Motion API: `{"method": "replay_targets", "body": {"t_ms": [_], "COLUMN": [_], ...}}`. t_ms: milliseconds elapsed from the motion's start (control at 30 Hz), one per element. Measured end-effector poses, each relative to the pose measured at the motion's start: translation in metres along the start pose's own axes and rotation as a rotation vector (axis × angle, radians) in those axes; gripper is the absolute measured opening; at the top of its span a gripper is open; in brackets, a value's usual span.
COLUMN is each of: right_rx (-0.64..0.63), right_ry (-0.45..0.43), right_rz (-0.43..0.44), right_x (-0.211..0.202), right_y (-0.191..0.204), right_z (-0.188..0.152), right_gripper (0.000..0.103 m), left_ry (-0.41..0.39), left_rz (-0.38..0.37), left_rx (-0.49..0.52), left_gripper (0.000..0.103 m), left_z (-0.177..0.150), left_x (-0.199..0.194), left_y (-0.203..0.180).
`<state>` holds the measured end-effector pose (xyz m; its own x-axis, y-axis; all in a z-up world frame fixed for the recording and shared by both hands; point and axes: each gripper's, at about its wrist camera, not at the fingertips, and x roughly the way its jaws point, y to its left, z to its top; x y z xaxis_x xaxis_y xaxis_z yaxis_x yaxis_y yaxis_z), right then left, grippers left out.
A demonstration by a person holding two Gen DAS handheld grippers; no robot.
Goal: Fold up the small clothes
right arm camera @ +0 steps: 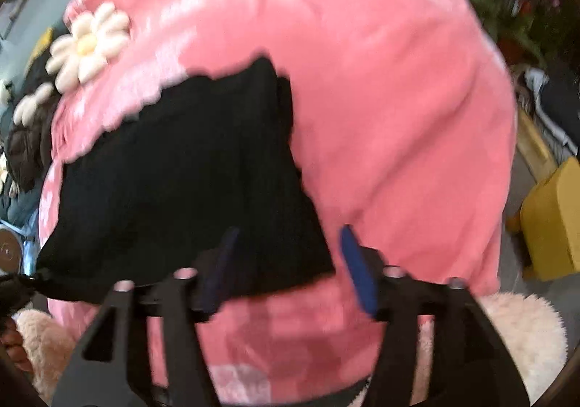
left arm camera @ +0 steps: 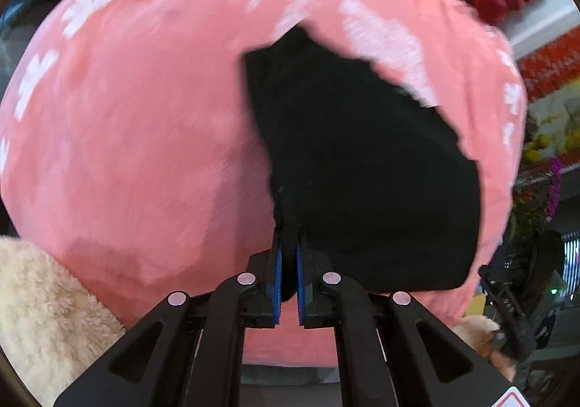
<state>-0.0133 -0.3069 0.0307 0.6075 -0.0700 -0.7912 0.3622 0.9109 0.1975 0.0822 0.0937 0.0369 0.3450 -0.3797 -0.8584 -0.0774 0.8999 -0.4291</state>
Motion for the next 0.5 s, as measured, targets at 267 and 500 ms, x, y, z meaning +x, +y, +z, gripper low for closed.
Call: {"method": "replay_targets", "body": {"t_ms": [267,500], "right_rx": [0.042,0.199], "right_ry": [-0.076,-0.076], "right_rz": [0.070,0.166], "right_x": [-0.007,-0.006], "right_y": [-0.011,-0.045], "right_z": [0.004,0.011], "right_gripper": [0.069,0.069], "left_ry": [-0.123,0.120], "left_rz": [-0.133,0.013], "left_rx": [0.358,0.518], "left_gripper": [0.003,0.018], "left_z": [-0.001,-0.052], "left_x": [-0.039,0.077], "left_y": [-0.169,-0.237]}}
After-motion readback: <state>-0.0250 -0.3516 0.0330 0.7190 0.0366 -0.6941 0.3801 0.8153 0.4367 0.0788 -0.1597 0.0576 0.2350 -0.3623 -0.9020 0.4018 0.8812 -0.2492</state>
